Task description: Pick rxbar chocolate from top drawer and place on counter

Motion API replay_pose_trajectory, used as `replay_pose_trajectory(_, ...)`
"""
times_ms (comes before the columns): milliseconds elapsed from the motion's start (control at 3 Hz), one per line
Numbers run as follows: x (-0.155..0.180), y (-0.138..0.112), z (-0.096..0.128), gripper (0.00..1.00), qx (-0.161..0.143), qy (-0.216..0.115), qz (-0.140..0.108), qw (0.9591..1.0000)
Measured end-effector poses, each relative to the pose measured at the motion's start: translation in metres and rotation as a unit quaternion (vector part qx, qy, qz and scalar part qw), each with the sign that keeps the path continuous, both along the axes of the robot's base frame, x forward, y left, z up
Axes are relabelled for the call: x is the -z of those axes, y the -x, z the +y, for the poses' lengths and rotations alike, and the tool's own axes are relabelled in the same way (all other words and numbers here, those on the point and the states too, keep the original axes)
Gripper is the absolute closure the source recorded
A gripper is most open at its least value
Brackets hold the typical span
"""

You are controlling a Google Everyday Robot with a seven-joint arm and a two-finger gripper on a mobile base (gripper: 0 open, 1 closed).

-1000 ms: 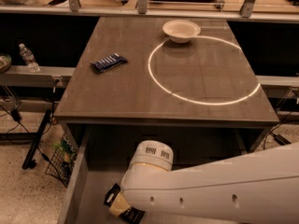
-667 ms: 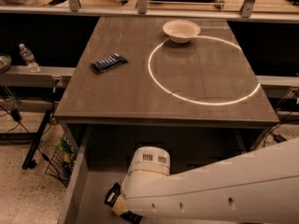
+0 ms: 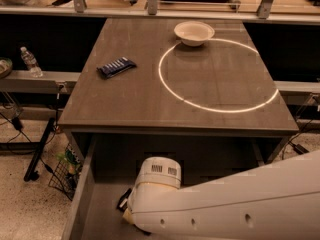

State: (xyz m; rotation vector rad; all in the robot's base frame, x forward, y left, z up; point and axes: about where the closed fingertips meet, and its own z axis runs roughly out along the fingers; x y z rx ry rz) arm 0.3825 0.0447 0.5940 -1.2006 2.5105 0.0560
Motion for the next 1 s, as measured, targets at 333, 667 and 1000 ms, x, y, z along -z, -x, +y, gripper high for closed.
replay_pose_trajectory(333,-0.005,0.0,0.0,0.94,0.0,0.0,0.0,1.0)
replay_pose_trajectory(667,-0.035,-0.021,-0.014,1.0,-0.001,-0.003,-0.048,0.9989)
replay_pose_trajectory(1000,-0.074,-0.064,-0.034,1.0,0.03,-0.048,-0.078,0.9953)
